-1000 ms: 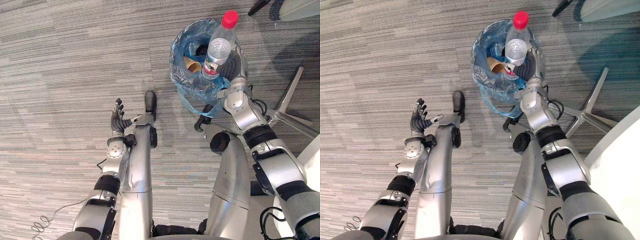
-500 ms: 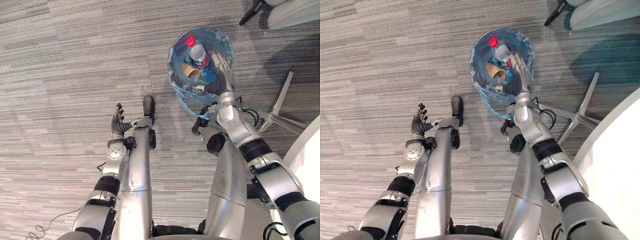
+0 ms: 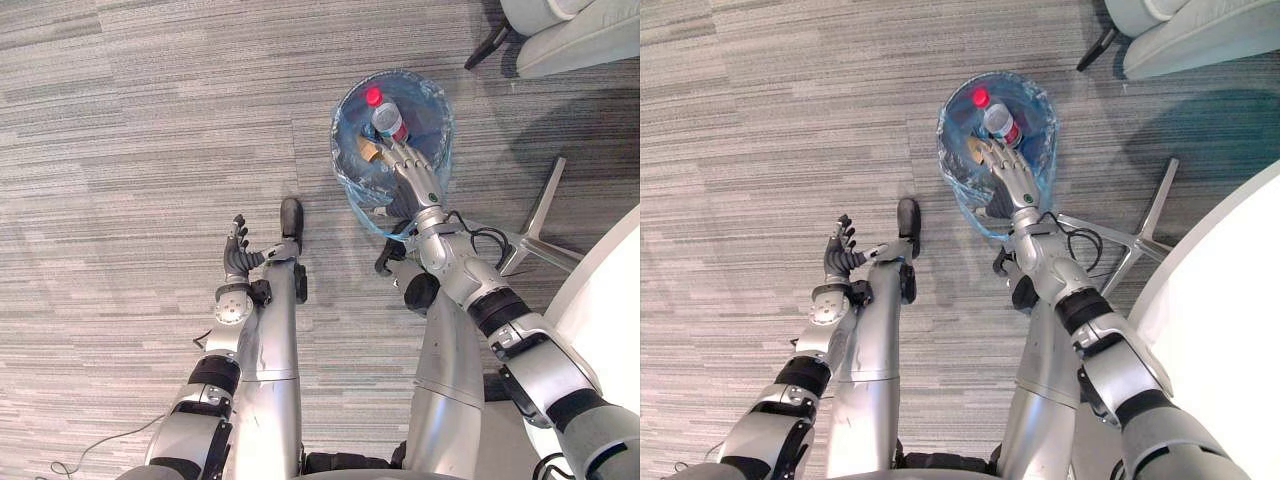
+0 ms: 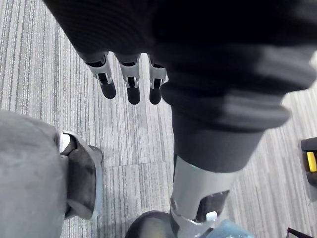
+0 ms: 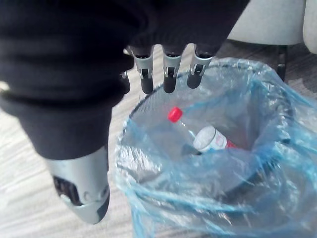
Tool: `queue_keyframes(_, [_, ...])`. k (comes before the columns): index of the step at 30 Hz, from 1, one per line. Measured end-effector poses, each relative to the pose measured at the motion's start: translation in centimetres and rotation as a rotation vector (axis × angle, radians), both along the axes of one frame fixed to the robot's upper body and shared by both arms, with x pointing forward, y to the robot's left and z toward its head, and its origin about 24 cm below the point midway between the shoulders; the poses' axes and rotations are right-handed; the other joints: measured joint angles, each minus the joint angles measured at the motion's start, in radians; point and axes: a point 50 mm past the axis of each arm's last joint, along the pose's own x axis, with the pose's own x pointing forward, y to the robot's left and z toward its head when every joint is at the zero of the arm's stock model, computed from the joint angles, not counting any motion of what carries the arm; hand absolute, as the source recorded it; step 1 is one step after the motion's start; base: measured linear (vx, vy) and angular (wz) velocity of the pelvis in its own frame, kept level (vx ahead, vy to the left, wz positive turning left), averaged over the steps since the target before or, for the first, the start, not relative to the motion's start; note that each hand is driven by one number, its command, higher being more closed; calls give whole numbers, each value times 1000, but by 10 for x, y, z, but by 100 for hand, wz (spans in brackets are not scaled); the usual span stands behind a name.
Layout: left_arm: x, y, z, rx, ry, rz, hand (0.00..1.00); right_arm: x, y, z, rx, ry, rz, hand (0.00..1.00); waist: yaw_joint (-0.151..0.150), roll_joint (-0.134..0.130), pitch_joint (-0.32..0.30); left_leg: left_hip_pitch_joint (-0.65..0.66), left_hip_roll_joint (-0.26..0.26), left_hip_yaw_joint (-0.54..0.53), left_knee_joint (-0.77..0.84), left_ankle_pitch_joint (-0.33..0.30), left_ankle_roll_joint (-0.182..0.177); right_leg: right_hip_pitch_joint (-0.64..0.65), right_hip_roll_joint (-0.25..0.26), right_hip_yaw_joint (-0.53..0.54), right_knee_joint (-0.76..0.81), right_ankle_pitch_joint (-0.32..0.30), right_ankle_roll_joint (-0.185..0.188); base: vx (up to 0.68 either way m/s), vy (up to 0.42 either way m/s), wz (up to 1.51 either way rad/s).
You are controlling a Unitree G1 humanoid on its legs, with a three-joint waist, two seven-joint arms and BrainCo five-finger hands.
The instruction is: Gather rubbish on tea table into small bin, then transfer packed bag to large trash can.
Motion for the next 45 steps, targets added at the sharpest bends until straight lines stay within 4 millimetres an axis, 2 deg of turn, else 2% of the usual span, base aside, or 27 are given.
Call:
queue_keyframes(9, [3, -1, 8, -7, -43, -4, 0, 14, -15, 2, -51, 44, -125, 0, 4, 6, -8, -61, -19, -12, -3, 13, -12, -68, -9, -7, 31, -15, -16, -13, -3, 9])
queue_keyframes(10, [3, -1, 9, -8, -45, -4, 0, 15, -17, 1, -55, 53, -139, 100, 7, 5, -11, -70, -20, -15, -2, 13, -12, -78, -15, -8, 38, -19, -16, -13, -7, 8])
queue_keyframes(16, [4, -2, 10, -14, -59, -5, 0, 16, -19, -4, -60, 81, -175, 100, 22, 6, -15, -83, -19, -24, 7, 12, -11, -90, -19, -14, 59, -34, -25, -11, -5, 3])
queue_keyframes(18, [3, -3, 9, -15, -49, -6, 0, 16, -17, -7, -56, 89, -171, 100, 26, 10, -43, -109, -19, -30, 15, 12, -12, -111, -19, -20, 66, -37, -24, -23, -13, 5])
queue_keyframes(31, [3, -3, 8, -13, -40, -4, 0, 15, -10, -5, -23, 79, -150, 100, 25, 11, -46, -109, -17, -32, 31, 11, -12, -112, -17, -20, 84, -44, -22, -5, -3, 1])
queue_keyframes(37, [3, -4, 6, -15, -25, 4, 0, 8, 6, 1, 32, 30, -76, 100, 23, 11, -46, -97, -8, -36, 59, 10, -13, -89, -14, -20, 95, -43, -23, -19, 5, -5])
queue_keyframes(40, [1, -6, 1, -21, 1, 3, 0, -2, 17, -4, 87, 23, -24, 100, 20, 10, -46, -64, 0, -37, 64, 9, -14, -53, -12, -21, 93, -43, -22, -35, 12, -5])
queue_keyframes(45, [-11, -3, -18, -24, 76, 14, 0, -24, 37, -17, 231, 25, 53, 100, 7, 7, -49, 48, 12, -28, 26, 3, -19, 56, 3, -20, 59, -43, -22, -39, 16, -3])
